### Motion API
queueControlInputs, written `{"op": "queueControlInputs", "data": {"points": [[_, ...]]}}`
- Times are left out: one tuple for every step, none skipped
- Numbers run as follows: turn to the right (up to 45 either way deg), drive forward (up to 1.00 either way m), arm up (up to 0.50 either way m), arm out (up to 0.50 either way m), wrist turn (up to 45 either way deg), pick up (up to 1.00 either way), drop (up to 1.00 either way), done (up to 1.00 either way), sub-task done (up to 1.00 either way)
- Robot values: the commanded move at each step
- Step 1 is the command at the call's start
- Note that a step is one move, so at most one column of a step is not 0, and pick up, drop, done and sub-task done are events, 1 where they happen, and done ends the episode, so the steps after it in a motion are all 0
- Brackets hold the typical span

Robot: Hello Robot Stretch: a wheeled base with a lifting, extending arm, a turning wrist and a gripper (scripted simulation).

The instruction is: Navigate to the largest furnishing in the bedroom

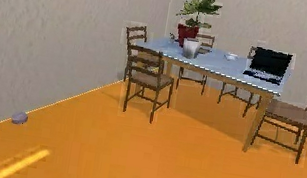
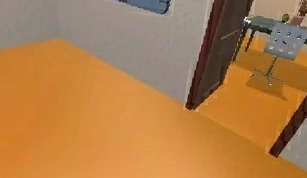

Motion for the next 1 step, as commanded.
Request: {"op": "queueControlInputs", "data": {"points": [[45.0,0.00,0.00,0.00,0.0,0.00,0.00,0.00,0.00]]}}
